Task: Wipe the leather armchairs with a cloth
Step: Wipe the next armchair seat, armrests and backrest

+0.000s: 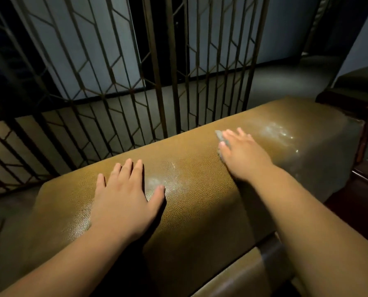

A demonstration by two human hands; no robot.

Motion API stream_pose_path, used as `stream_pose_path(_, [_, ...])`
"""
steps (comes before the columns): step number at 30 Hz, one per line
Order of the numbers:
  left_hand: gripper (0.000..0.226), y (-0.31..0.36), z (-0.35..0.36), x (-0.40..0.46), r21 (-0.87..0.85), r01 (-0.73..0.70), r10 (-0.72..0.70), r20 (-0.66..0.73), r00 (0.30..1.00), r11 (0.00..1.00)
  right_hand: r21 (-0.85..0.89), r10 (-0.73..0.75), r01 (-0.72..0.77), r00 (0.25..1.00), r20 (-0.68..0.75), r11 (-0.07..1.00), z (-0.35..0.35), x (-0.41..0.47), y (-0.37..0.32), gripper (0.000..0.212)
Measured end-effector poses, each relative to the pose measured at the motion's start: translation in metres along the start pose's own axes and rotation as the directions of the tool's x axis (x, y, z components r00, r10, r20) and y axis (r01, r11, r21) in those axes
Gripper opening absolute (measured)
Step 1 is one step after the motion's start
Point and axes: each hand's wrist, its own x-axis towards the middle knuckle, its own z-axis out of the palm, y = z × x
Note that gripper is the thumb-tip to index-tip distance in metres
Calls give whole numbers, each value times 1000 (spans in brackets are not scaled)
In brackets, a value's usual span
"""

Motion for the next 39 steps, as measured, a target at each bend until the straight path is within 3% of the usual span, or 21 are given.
stream_pose_path(2, [95, 1, 0, 0, -2, -10, 10, -1, 1000, 1000, -5, 42, -42, 999, 8, 999, 2, 0, -20, 59])
stream_pose_path(4, [95, 0, -1, 0, -9, -11, 11, 1, 1000, 1000, 29, -104, 104, 995, -3, 994, 17, -16, -70, 60])
stream_pose_path(8, [87, -5, -3, 0, -83, -32, 34, 26, 999, 996, 91, -431, 426, 902, 38, 900, 37, -44, -126, 64])
stream_pose_path(11, [87, -33, -10, 4, -210, -67, 75, 29, 997, 975, 34, -345, 344, 933, 97, 938, 23, -6, -89, 58])
stream_pose_path(15, [92, -92, -7, 0, -79, 74, -69, 71, 995, 994, -51, 35, -25, 980, 197, 998, 1, 46, -65, 59])
stream_pose_path(16, [90, -97, -3, -2, -89, 122, -113, 97, 989, 988, -49, 32, -23, 978, 205, 999, 4, 45, -82, 61])
stream_pose_path(18, [89, -92, 2, -3, -123, 149, -137, 101, 985, 981, 12, -132, 132, 970, 202, 991, 21, 25, -133, 64])
stream_pose_path(20, [94, -87, 6, -3, -126, 146, -137, 79, 987, 981, 61, -365, 360, 913, 179, 931, 42, -15, -182, 69])
stream_pose_path(22, [96, -89, 7, -1, -127, 133, -125, 73, 990, 983, 105, -488, 476, 853, 184, 873, 47, -37, -198, 69])
stream_pose_path(25, [94, -92, 8, -2, -134, 125, -117, 62, 991, 983, 54, -413, 410, 895, 169, 911, 32, -14, -163, 57])
stream_pose_path(27, [92, -90, 9, -3, -144, 121, -115, 52, 992, 982, 33, -206, 203, 963, 172, 979, 18, 5, -132, 55])
stream_pose_path(29, [92, -88, 10, -2, -147, 116, -109, 50, 993, 982, 24, -66, 62, 980, 189, 998, 12, 9, -129, 56])
stream_pose_path(31, [91, -88, 11, -2, -149, 112, -106, 51, 993, 982, 41, -117, 111, 972, 202, 993, 22, -7, -165, 58])
stream_pose_path(35, [88, -88, 14, -1, -156, 89, -85, 30, 996, 984, 96, -471, 461, 866, 168, 882, 50, -46, -217, 64])
stream_pose_path(37, [85, -88, 15, 0, -152, 77, -74, 26, 997, 985, 83, -430, 422, 880, 204, 903, 43, -13, -194, 58])
stream_pose_path(39, [82, -87, 14, 0, -140, 68, -66, 20, 998, 988, 42, -186, 181, 948, 259, 983, 28, 31, -162, 54])
